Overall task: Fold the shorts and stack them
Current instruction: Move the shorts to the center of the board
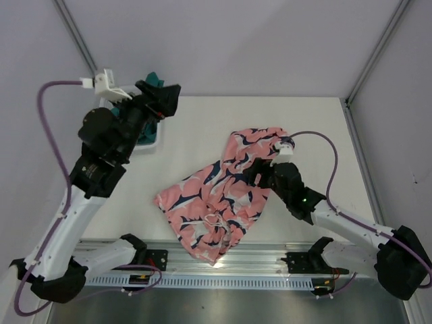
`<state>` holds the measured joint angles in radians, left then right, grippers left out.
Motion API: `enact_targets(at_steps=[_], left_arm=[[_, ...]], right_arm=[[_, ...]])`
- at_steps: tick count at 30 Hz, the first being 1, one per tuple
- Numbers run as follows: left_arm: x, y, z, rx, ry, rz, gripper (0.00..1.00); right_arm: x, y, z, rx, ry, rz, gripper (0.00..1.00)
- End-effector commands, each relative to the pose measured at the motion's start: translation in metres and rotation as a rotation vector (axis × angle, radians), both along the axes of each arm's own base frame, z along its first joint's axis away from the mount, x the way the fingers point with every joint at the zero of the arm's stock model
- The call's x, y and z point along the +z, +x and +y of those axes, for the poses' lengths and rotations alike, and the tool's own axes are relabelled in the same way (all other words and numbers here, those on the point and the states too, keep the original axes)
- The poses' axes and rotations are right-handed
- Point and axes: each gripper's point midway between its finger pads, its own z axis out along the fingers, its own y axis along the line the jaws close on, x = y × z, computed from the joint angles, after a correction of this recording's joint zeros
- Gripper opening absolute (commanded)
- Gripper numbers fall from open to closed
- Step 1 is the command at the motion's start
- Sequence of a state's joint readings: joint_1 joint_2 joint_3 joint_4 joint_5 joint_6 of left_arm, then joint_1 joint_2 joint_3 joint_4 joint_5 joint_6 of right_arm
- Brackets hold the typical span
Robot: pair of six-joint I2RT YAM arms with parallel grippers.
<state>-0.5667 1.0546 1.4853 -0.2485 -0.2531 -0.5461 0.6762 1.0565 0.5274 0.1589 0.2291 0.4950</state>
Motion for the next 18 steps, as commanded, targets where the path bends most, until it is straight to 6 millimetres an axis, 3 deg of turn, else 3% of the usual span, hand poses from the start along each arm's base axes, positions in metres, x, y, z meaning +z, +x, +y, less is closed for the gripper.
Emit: enact_targets(at_steps=[1, 7, 9, 10, 11, 18], left_arm=[[-0.171, 0.037, 0.003, -0.005, 0.15, 0.399, 0.99], [-0.271, 0.027, 0.025, 0.051, 0.221, 0.621, 0.99], [-0.309, 0.023, 0.045, 0.139, 0.213, 0.7, 0.99], [-0.314, 0.024, 0.05, 0.151, 0.191, 0.707, 0.99], [-0.34, 0.023, 0.066, 0.189, 0.179, 0.766, 0.99], [-0.396, 0.044, 0.104, 0.274, 0.133, 0.91, 0.99]], right_arm=[[0.011, -0.02, 0.033, 0.085, -0.062, -0.005, 0.86], [-0.021, -0.041, 0.058, 0.194, -0.148, 0.07, 0.81], [-0.033, -0.048, 0.063, 0.213, -0.191, 0.092, 0.8], [-0.035, -0.048, 0.065, 0.216, -0.204, 0.092, 0.8], [-0.037, -0.051, 0.068, 0.229, -0.211, 0.095, 0.8], [-0.048, -0.057, 0.08, 0.261, -0.226, 0.107, 0.81]])
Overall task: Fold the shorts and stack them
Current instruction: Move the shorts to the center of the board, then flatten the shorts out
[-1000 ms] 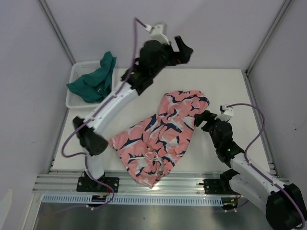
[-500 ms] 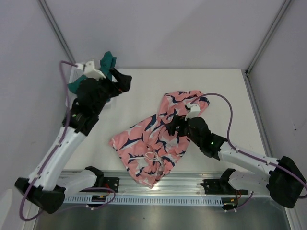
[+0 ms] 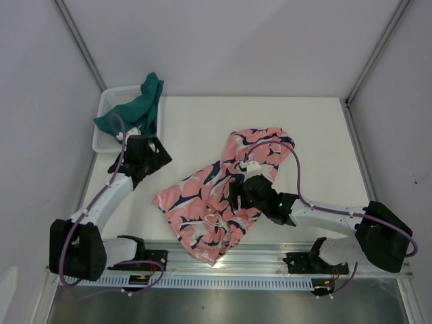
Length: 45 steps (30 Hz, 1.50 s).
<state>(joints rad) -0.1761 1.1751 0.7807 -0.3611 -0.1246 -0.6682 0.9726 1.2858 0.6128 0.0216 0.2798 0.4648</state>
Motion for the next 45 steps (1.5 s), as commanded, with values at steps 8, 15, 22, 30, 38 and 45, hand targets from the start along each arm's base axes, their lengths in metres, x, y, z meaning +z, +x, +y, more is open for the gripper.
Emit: enact_targets(at_steps=[8, 15, 22, 30, 38, 45], left_arm=[[-0.045, 0.072, 0.036, 0.146, -0.043, 0.09, 0.98], [-0.029, 0.12, 0.077, 0.242, -0.013, 0.083, 0.98], [-0.035, 0.161, 0.108, 0.284, -0.076, 0.096, 0.95], [-0.024, 0.151, 0.102, 0.264, -0.084, 0.08, 0.99], [0.03, 0.079, 0.067, 0.234, -0.073, -0.075, 0.99], [0.079, 0.042, 0.025, 0.15, -0.035, -0.225, 0.99]], right_arm=[[0.018, 0.004, 0.028, 0.059, -0.007, -0.057, 0.81], [0.012, -0.025, 0.046, 0.177, -0.096, -0.05, 0.78], [-0.008, -0.031, 0.059, 0.174, -0.26, -0.087, 0.76], [-0.033, -0.014, 0.069, 0.103, -0.468, -0.14, 0.7], [-0.007, 0.021, 0.041, -0.124, -0.497, -0.229, 0.0], [0.063, 0.081, -0.069, -0.346, 0.046, -0.128, 0.0]])
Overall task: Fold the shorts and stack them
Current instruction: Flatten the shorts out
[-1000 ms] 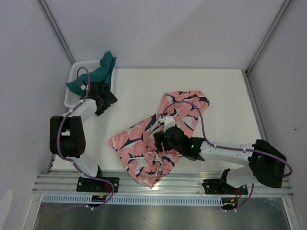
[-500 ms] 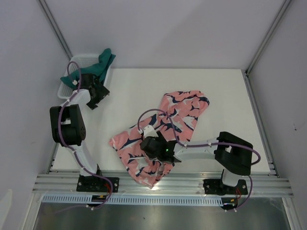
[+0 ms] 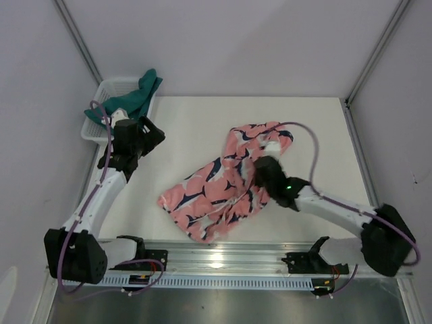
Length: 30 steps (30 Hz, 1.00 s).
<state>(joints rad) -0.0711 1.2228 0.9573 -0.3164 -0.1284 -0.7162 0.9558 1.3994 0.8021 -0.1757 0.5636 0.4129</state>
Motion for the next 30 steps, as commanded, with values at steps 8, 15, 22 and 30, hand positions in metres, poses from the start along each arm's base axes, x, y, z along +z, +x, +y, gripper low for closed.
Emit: enact_targets(at_steps=[8, 15, 22, 30], left_arm=[[0.016, -0.033, -0.02, -0.025, 0.037, -0.073, 0.99], [0.02, -0.053, -0.021, -0.047, 0.072, -0.077, 0.99], [0.02, -0.07, -0.03, -0.061, 0.07, -0.104, 0.99], [0.024, -0.079, -0.054, -0.102, 0.071, -0.116, 0.99]], right_arm=[[0.014, 0.072, -0.155, -0.413, 0.564, 0.169, 0.87], [0.03, 0.029, -0.144, -0.348, 0.525, 0.139, 0.83], [0.003, -0.03, -0.124, -0.379, 0.634, 0.329, 0.8], [-0.038, -0.063, -0.112, -0.536, 0.638, 0.48, 0.77]])
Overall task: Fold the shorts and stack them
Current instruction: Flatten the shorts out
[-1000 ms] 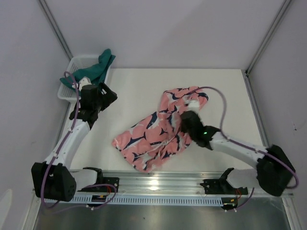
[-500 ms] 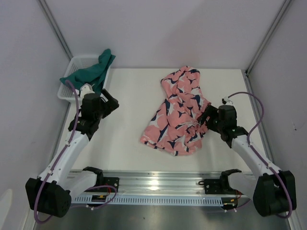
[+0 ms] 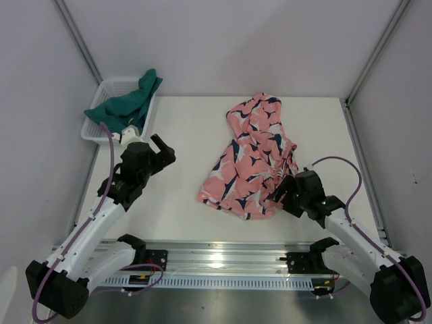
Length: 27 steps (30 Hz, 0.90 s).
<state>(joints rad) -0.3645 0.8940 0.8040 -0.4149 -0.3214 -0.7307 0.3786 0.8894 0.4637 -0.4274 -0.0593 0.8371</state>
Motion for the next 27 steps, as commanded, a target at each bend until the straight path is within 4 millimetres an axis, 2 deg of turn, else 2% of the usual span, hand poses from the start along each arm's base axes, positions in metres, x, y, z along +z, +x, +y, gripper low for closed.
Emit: enact_targets(at_steps=[1, 5, 9, 11, 15, 25, 27], left_arm=[[0.006, -0.004, -0.005, 0.014, -0.003, -0.02, 0.99], [0.009, -0.008, -0.011, -0.002, 0.001, -0.024, 0.99], [0.012, -0.01, -0.014, -0.012, 0.001, -0.03, 0.99], [0.012, -0.01, -0.017, -0.02, 0.002, -0.029, 0.99], [0.009, -0.01, -0.024, -0.036, 0.002, -0.022, 0.99], [0.002, -0.009, -0.031, -0.034, 0.023, -0.012, 0.99], [0.001, -0.009, -0.032, -0.036, 0.023, -0.012, 0.99]], right_arm=[[-0.013, -0.01, 0.001, -0.105, 0.036, 0.086, 0.76], [-0.032, -0.025, -0.004, -0.2, 0.05, 0.172, 0.73], [-0.041, -0.032, -0.003, -0.234, 0.086, 0.183, 0.73], [-0.041, -0.028, -0.006, -0.264, 0.086, 0.152, 0.72], [-0.048, -0.027, -0.013, -0.316, 0.077, 0.139, 0.59], [-0.053, -0.009, -0.007, -0.391, 0.11, 0.113, 0.56], [-0.052, -0.006, -0.006, -0.411, 0.111, 0.101, 0.51]])
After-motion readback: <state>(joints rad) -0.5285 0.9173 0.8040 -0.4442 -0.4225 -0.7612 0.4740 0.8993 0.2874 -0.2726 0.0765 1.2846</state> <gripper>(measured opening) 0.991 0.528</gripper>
